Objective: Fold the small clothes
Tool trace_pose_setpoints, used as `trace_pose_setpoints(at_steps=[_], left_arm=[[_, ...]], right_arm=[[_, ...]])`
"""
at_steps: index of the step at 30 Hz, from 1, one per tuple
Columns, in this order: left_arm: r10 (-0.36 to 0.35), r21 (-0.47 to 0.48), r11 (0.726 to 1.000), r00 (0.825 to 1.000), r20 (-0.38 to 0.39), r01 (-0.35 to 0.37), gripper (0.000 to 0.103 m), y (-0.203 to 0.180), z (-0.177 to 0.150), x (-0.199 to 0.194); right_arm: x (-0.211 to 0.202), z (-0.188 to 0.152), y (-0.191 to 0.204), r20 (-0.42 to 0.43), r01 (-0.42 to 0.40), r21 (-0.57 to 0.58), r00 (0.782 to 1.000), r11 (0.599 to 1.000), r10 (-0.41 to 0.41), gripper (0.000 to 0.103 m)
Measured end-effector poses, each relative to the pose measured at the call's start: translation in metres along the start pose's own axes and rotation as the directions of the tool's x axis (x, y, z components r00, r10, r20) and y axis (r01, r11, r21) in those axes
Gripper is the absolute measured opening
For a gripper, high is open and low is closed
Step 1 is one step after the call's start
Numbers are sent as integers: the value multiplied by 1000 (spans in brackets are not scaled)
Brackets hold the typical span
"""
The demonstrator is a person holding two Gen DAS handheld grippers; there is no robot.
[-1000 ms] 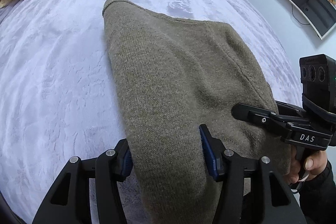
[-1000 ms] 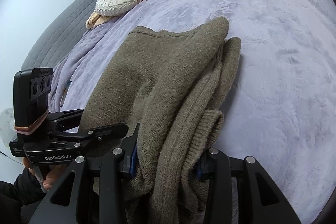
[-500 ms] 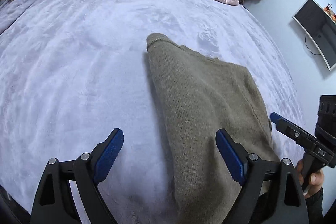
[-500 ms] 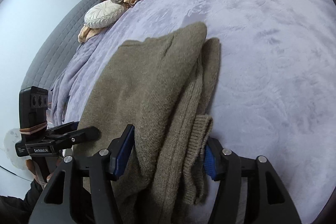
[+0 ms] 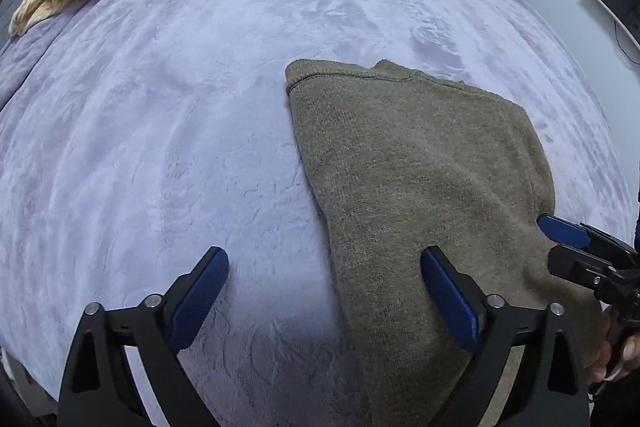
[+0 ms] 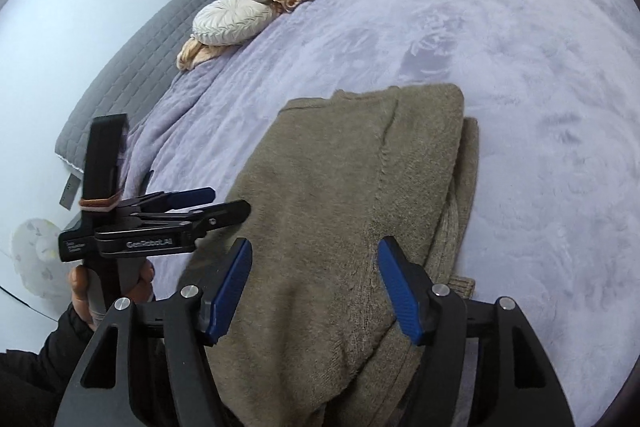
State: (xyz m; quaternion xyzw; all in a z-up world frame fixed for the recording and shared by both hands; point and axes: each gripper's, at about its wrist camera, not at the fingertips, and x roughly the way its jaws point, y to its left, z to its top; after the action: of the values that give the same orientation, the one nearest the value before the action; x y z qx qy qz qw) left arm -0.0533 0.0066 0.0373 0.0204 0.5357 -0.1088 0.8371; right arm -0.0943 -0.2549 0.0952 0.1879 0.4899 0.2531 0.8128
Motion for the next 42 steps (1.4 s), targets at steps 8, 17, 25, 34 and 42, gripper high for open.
trace_pose_setpoints(at_steps=[8,17,25,34,42], left_arm=[[41,49,998,999,8,-41,102,-14,-4,-17],[127,101,986,991,47,-131,102,-36,-24,-47],[144,106,984,989,15,-145,102,-43,-39,-49],[143,91,984,986,81,-150,102,-59,-41,-79],[188,61,980,981,49,-191,102,-62,-51,-72]], right_arm=[[3,-5,-7,-11,33,-21,999,999,-33,68],[-20,-23,47,-10,146,-217,988,965,-152,71],[-14,-54,63,-87,131,-294,983,947,-163,75],[-30,-57,82,-52,264,-345,953,901,-299,78],[-39,-54,108,-8,361,-398,918,843,-397,78]])
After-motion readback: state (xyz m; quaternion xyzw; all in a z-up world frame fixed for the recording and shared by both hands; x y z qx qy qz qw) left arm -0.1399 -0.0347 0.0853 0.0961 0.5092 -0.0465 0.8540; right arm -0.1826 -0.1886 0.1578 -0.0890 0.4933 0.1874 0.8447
